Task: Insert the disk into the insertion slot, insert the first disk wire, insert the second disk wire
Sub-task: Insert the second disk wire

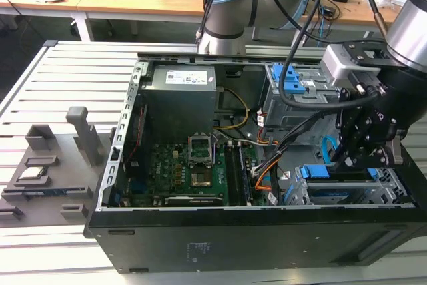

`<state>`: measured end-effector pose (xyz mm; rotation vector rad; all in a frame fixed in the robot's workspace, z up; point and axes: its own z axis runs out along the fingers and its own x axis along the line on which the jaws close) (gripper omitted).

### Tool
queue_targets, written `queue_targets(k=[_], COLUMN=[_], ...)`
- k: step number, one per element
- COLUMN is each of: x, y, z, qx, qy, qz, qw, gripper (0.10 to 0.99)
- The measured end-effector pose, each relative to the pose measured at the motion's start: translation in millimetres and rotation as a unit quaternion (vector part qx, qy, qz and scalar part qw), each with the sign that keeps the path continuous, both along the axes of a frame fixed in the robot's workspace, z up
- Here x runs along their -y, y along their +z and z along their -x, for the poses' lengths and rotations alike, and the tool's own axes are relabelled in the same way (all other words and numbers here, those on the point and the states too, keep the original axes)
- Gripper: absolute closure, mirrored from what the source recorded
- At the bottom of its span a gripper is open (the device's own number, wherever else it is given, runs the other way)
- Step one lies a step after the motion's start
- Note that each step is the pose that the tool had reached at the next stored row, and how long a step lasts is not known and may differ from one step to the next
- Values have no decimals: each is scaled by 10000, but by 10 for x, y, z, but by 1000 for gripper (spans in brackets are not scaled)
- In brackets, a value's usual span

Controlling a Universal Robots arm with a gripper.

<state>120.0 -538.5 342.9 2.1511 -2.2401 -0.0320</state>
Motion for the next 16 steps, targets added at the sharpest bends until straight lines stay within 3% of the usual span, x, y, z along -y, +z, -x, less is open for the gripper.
queue_targets(k=[2,4,9,16], x=[-28,-41,-42,-42], y=[114,182,330,334], z=[0,0,0,0], qx=[0,0,0,0], qy=[0,0,0,0], qz=[1,1,1,-11], qw=[10000,10000,10000,10000], gripper=[851,980,980,980])
